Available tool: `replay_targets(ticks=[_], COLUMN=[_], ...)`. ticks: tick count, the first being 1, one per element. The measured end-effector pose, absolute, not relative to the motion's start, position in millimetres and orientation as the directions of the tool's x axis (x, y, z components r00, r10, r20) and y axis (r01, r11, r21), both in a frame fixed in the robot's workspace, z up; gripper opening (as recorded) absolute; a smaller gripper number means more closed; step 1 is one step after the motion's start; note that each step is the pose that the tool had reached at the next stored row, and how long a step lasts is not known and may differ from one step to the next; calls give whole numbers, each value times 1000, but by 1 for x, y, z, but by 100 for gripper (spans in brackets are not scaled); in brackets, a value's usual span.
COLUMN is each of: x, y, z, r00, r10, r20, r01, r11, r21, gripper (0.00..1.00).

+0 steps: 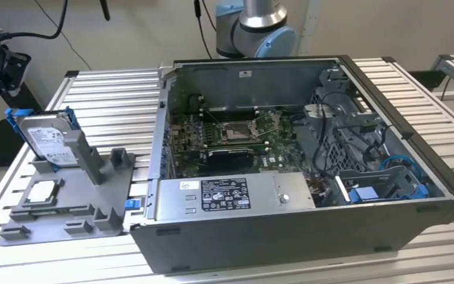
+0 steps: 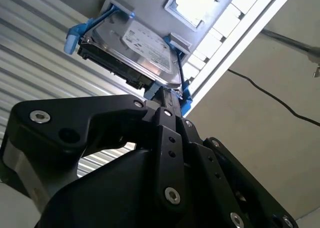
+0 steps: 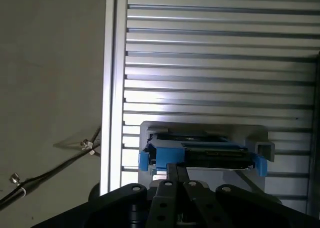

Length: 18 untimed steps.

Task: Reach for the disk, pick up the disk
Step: 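Reach for the disk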

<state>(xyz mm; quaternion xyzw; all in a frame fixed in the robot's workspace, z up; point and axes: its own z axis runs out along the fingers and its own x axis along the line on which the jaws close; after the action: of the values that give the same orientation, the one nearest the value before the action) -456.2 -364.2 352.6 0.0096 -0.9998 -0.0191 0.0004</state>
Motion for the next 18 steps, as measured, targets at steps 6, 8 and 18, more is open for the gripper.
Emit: replay_targets(ticks=[6,8,18], x=[-457,-457,-457], y=[-364,-364,-364], z=[353,353,353], r00=[-1000,-1000,-994], r10=[-19,-21,-112], r20=[0,0,1], r01=[-19,-21,-112], r11=[999,999,993], r21=[38,38,38], gripper=[0,0,0])
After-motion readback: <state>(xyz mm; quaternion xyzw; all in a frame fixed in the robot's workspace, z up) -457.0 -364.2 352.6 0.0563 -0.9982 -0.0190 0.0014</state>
